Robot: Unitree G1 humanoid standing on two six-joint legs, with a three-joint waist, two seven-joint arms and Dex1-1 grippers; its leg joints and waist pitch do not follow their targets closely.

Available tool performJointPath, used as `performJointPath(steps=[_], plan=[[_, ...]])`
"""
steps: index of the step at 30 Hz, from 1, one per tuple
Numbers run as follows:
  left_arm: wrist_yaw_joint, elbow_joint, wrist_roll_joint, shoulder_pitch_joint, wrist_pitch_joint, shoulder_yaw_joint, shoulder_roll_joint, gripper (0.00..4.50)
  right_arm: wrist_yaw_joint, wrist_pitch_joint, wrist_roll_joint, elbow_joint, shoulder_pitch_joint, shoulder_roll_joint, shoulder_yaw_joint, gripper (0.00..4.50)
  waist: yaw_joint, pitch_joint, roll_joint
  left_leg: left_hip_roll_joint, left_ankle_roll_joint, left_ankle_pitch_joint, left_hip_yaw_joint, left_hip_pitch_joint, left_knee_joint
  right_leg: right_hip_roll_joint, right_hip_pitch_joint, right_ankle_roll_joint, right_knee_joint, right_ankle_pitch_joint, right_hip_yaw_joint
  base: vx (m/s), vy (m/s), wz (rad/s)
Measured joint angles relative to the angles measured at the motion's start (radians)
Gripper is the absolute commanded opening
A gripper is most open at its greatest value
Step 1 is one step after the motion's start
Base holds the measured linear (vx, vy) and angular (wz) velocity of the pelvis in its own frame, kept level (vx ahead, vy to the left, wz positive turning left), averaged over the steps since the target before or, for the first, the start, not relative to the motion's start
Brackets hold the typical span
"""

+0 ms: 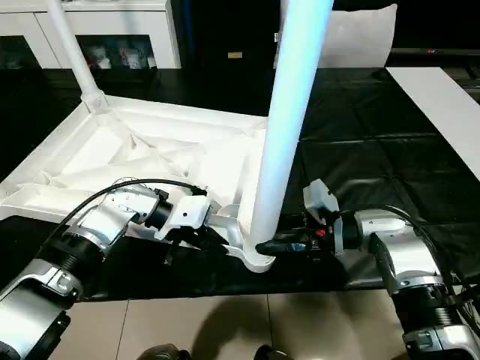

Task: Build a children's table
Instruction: Rotate leg to tighten

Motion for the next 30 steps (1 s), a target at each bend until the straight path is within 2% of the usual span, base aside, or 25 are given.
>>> performJointPath(steps=[4,6,10,13,17,20,22,25,30], plan=[[0.038,-0.007,0.001,-0.001,0.082,0.020,-0.017,0.00,-0.081,0.064,0.007,-0.055,0.027,0.015,-0.021,1.91,0.000,0.001,-0.001,0.000,0.000,0.000,0.001,0.003,0.000,0.000,0.002,0.000,0.000,0.000,0.000,0.000,0.000,0.00],[0.085,-0.005,0.016,-0.002,0.130,0.035,-0.028,0.00,-0.161,0.081,-0.011,-0.071,0.037,0.041,-0.037,1.91,-0.011,0.001,-0.001,0.000,-0.001,0.001,0.001,0.005,0.000,0.000,0.004,0.000,0.000,0.001,0.001,0.000,0.000,0.00],[0.253,0.008,0.050,-0.023,0.263,0.074,-0.072,0.00,-0.452,0.146,-0.080,-0.098,0.019,0.163,-0.090,1.91,-0.066,0.001,-0.002,-0.001,-0.004,0.000,0.001,0.006,-0.001,0.000,0.006,0.000,-0.003,0.001,0.001,0.000,0.000,0.00],[0.372,0.023,0.059,-0.040,0.339,0.099,-0.129,0.00,-0.628,0.196,-0.111,-0.104,-0.003,0.238,-0.130,1.91,-0.090,0.001,-0.002,-0.001,-0.007,-0.002,0.001,0.004,-0.003,0.000,0.007,0.000,-0.005,0.001,0.000,0.000,0.000,0.00],[0.542,0.050,0.073,-0.061,0.400,0.138,-0.204,0.00,-0.875,0.259,-0.172,-0.121,-0.046,0.347,-0.159,1.91,-0.100,0.001,-0.001,-0.001,-0.003,0.000,0.001,0.003,-0.007,0.001,0.005,0.000,-0.005,0.000,0.000,0.000,0.000,0.00],[0.670,0.070,0.089,-0.077,0.430,0.157,-0.266,0.00,-1.054,0.274,-0.221,-0.122,-0.073,0.432,-0.181,1.91,-0.103,0.001,-0.001,-0.001,-0.003,0.000,0.001,0.004,-0.007,0.001,0.003,0.000,-0.006,0.000,0.000,0.000,0.000,0.00],[0.695,0.071,0.089,-0.077,0.433,0.157,-0.283,0.00,-1.091,0.267,-0.228,-0.126,-0.070,0.447,-0.186,2.46,-0.104,0.001,-0.001,-0.001,-0.001,-0.001,0.001,0.004,-0.007,0.001,0.003,0.000,-0.008,0.000,0.000,0.000,0.000,0.00],[0.696,0.067,0.090,-0.076,0.433,0.155,-0.283,0.00,-1.098,0.249,-0.227,-0.129,-0.062,0.456,-0.186,2.63,-0.104,0.001,0.000,-0.001,-0.001,-0.001,0.001,0.003,-0.007,0.001,0.003,0.000,-0.008,0.000,0.000,0.000,0.000,0.00],[0.665,0.056,0.090,-0.070,0.410,0.143,-0.259,0.00,-1.063,0.262,-0.208,-0.156,-0.045,0.448,-0.186,3.12,-0.106,0.001,0.000,-0.001,-0.001,-0.001,0.001,0.004,-0.008,0.001,0.002,0.000,-0.008,0.000,0.000,0.000,0.000,0.00]])
